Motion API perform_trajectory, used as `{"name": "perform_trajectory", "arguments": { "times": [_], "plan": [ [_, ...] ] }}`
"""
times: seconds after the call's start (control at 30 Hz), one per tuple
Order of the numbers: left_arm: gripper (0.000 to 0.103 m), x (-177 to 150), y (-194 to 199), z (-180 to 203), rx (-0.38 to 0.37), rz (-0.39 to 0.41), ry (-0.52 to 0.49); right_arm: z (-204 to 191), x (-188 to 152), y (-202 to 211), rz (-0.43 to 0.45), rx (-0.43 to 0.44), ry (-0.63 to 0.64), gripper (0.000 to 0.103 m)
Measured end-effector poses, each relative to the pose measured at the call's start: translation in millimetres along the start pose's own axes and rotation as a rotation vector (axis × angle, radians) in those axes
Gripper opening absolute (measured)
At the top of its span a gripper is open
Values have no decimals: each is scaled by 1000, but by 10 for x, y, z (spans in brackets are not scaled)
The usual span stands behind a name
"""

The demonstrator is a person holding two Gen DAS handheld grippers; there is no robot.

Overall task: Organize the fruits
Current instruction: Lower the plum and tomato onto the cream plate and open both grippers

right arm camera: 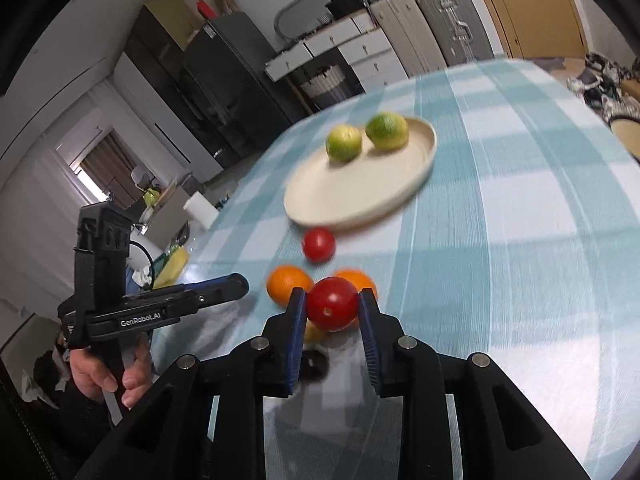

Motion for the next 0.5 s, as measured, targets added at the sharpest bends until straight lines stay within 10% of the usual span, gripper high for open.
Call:
{"name": "perform_trajectory", "arguments": {
  "times": [0.5],
  "plan": [
    [21,1029,-211,-47,-37,58,16,-108,883,-357,30,55,40,27]
  ]
}}
Point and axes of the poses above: each gripper's, at about its wrist camera, not at the fingertips, and y roughly against the way its jaws point, z to its right, x to its top, the point moved 4 cm from there along -y, roughly the way its jaws point, and after that the axes turned 2 degrees about x, right-handed, at the moved point
